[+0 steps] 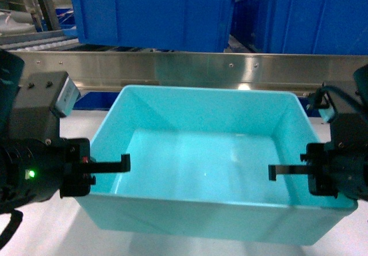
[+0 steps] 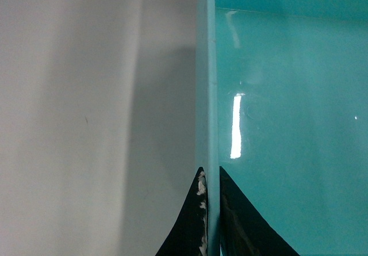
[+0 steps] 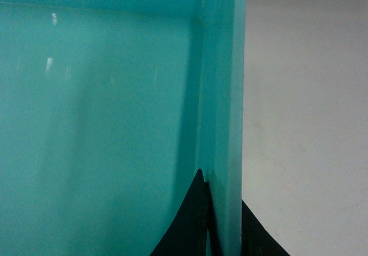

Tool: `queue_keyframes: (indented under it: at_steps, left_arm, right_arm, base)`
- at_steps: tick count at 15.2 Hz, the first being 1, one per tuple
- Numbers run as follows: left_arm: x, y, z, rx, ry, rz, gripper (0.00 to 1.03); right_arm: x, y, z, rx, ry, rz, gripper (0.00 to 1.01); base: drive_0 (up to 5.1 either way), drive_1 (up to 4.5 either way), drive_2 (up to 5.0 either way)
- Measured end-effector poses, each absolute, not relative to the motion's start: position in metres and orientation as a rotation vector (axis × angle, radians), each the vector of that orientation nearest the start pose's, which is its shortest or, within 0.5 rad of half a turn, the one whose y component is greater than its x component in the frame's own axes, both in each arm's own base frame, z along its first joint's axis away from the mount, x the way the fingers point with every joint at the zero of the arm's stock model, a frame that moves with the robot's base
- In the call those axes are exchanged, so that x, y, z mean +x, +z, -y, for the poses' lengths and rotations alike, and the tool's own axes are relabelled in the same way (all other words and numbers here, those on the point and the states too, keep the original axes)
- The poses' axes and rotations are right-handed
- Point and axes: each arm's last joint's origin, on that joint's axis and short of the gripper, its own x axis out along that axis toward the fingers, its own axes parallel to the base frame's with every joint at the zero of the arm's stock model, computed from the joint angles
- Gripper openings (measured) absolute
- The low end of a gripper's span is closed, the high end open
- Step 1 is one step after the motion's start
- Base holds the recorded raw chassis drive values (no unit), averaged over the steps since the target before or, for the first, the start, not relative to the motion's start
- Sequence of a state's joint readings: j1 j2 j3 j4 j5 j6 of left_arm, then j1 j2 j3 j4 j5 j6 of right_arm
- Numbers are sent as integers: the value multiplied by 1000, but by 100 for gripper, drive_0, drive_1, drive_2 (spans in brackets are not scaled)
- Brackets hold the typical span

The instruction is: Organize blue bins on left shelf correctly

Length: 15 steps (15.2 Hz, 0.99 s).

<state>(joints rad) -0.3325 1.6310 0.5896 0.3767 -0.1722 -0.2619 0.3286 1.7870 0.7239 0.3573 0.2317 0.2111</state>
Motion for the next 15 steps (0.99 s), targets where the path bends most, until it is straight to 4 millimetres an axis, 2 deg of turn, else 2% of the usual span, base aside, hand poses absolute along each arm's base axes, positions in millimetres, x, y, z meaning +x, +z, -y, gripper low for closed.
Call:
queue_keyframes:
  at_steps: [1, 3, 8, 15]
  left_arm:
    - [270, 139, 90, -89, -70, -624, 2]
    - [270, 144, 91, -95, -77, -602, 2]
    - [269, 143, 91, -93, -79, -610, 2]
    - [269, 143, 91, -92, -80, -610, 2]
  right_arm:
    - [301, 132, -97, -7, 40, -628, 2]
    - [295, 149, -95, -45, 48, -542, 2]
    - [294, 144, -94, -61, 51, -564, 2]
    - [294, 144, -94, -64, 51, -562, 2]
  base:
    - [0, 0, 0]
    - [0, 0, 0]
    - [1, -30, 32]
    - [-432, 4, 429]
